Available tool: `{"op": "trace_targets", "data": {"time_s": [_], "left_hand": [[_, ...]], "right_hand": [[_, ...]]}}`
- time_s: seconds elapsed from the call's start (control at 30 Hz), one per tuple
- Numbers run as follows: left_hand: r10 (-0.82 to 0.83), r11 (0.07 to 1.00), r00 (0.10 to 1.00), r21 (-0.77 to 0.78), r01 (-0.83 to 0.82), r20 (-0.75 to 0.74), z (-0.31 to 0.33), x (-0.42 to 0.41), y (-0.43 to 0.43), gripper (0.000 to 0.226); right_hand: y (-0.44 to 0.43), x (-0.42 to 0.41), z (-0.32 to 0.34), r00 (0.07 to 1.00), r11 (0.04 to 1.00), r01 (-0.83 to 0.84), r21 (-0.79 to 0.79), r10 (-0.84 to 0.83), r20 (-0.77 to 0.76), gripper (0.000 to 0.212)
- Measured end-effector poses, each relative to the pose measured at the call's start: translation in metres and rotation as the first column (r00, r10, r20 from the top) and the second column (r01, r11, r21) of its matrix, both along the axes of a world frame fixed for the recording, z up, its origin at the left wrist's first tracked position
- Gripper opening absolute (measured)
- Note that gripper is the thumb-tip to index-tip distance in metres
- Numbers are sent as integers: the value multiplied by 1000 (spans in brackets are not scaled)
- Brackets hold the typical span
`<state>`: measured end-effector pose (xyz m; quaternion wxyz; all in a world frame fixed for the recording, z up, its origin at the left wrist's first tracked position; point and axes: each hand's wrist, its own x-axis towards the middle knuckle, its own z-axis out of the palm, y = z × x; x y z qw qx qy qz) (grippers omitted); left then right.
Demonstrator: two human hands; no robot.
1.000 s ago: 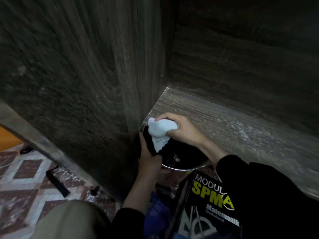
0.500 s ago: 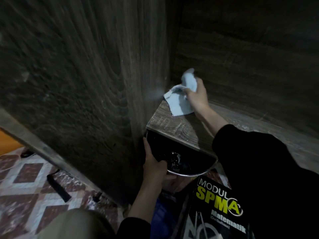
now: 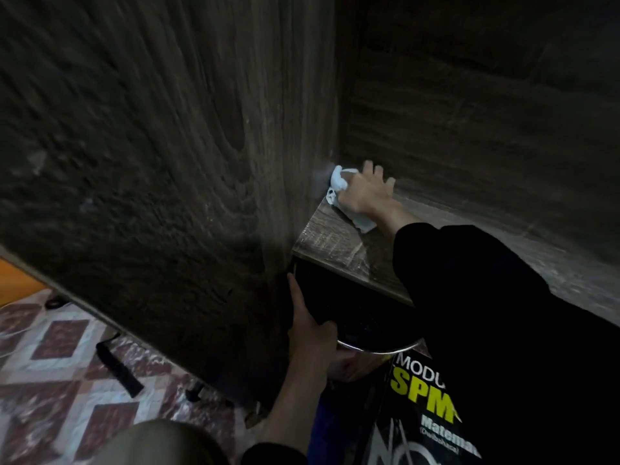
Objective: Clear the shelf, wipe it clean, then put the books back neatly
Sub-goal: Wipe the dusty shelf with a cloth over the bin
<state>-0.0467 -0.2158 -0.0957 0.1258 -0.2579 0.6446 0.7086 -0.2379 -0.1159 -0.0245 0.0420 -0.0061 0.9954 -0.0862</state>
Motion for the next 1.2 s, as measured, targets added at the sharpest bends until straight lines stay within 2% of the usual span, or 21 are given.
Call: {"op": "trace_targets", "data": {"time_s": [0.1, 0.17, 0.2, 0.27, 0.3, 0.37, 0.43, 0.57, 0.7, 0.93, 1.1, 1.2], "left_hand": [[5, 1000, 1000, -17, -5, -16, 1, -1, 3, 108], [-1, 1000, 1000, -1, 1, -23, 1, 0, 3, 105], [-9, 1000, 1000, 15, 9, -22, 1, 0, 2, 103], [-23, 999, 1000, 26, 24, -19, -1, 1, 0, 101], [-19, 999, 1000, 32, 19, -14, -1, 1, -1, 101], [-4, 1000, 1000, 23, 4, -8, 0, 0, -1, 103], [13, 1000, 1000, 6, -13, -10, -3, 0, 0, 106], [4, 1000, 1000, -4, -4, -12, -1, -2, 1, 107], [18, 998, 998, -52, -21, -56, -2, -2, 1, 101], [14, 999, 996, -46, -18, -84, 3, 0, 5, 104], [-14, 990, 996, -141, 1, -87, 9, 2, -1, 97], [-12, 994, 998, -105, 5, -63, 12, 4, -2, 99]], "right_hand": [[16, 12, 1, 982, 981, -187, -42, 187, 5, 47], [30, 18, 1, 952, 932, -299, -204, 305, -4, 47], [36, 17, 2, 958, 911, -282, -300, 281, -48, 47], [44, 12, 1, 979, 901, -165, -401, 100, -179, 48], [45, 9, -1, 979, 918, -103, -382, 24, -204, 49], [37, 7, -6, 988, 979, -30, -203, -2, -155, 52], [21, 7, -12, 991, 999, -41, -12, 39, -127, 56], [-1, 0, -9, 988, 987, -105, 119, 117, -99, 49], [-10, 4, -5, 991, 980, -105, 168, 117, -67, 38], [-34, 59, -18, 983, 981, -121, 152, 139, -118, 46], [-25, 96, -30, 928, 936, -311, 162, 336, -161, 49], [-11, 100, -32, 864, 879, -457, 137, 476, -167, 50]]}}
